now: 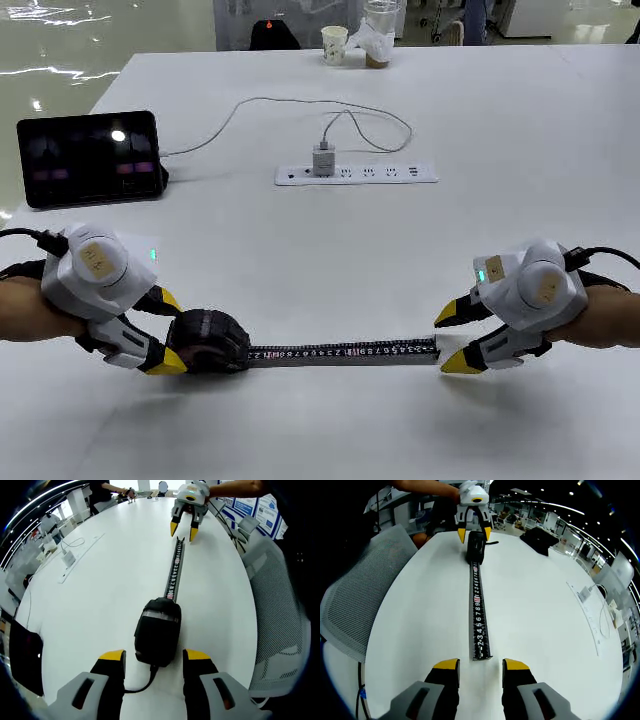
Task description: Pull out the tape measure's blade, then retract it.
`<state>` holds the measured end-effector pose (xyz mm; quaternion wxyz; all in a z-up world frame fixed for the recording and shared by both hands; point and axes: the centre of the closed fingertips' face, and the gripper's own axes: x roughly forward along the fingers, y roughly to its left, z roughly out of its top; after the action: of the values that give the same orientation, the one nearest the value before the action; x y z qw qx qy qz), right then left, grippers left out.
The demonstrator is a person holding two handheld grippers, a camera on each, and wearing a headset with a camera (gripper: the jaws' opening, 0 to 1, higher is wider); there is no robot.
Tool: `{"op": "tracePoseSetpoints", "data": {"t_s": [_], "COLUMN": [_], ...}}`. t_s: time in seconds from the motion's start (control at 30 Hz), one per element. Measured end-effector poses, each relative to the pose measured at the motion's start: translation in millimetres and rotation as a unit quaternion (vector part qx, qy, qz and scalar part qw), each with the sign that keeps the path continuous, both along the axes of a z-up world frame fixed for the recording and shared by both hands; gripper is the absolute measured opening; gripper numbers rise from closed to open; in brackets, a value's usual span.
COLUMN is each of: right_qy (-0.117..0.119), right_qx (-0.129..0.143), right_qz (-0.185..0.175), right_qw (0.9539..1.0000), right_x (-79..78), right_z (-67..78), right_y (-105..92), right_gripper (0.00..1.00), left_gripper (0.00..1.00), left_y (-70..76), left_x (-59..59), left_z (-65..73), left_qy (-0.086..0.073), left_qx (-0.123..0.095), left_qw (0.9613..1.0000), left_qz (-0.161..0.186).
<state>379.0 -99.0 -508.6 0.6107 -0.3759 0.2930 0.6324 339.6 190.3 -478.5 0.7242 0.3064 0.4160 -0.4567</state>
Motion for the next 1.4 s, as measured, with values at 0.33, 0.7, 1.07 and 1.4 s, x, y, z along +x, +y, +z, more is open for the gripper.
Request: {"op": "tracePoseSetpoints", "data": {"t_s": [0.33, 0.7, 1.07, 1.4], "right_qy": [0.004, 0.001, 0.000, 0.005], "right_qx": [0.010, 0.025, 0.040, 0.055], "right_qz": [-0.032, -0.068, -0.098, -0.131], "right_qw": [0.9994, 0.9974, 0.9944, 0.9898], "right_x": [-4.7, -7.9, -16.7, -27.2], "right_z": [5.5, 12.8, 17.6, 19.1], "right_y": [-5.6, -9.2, -8.8, -11.5], "right_gripper": [0.43, 0.54, 0.59, 0.65], "left_gripper": [0.55, 0.69, 0.76, 0.80], "left_y": [2.8, 2.9, 0.7, -1.2], "left_x": [-9.8, -18.7, -23.3, -33.4], "left_z": [4.0, 10.9, 17.7, 20.6], "left_qy": [-0.001, -0.016, -0.035, -0.044], "left_qx": [-0.027, -0.057, -0.082, -0.108], "left_qw": [0.9987, 0.9941, 0.9879, 0.9796], "left_qz": [0.043, 0.091, 0.127, 0.164]}}
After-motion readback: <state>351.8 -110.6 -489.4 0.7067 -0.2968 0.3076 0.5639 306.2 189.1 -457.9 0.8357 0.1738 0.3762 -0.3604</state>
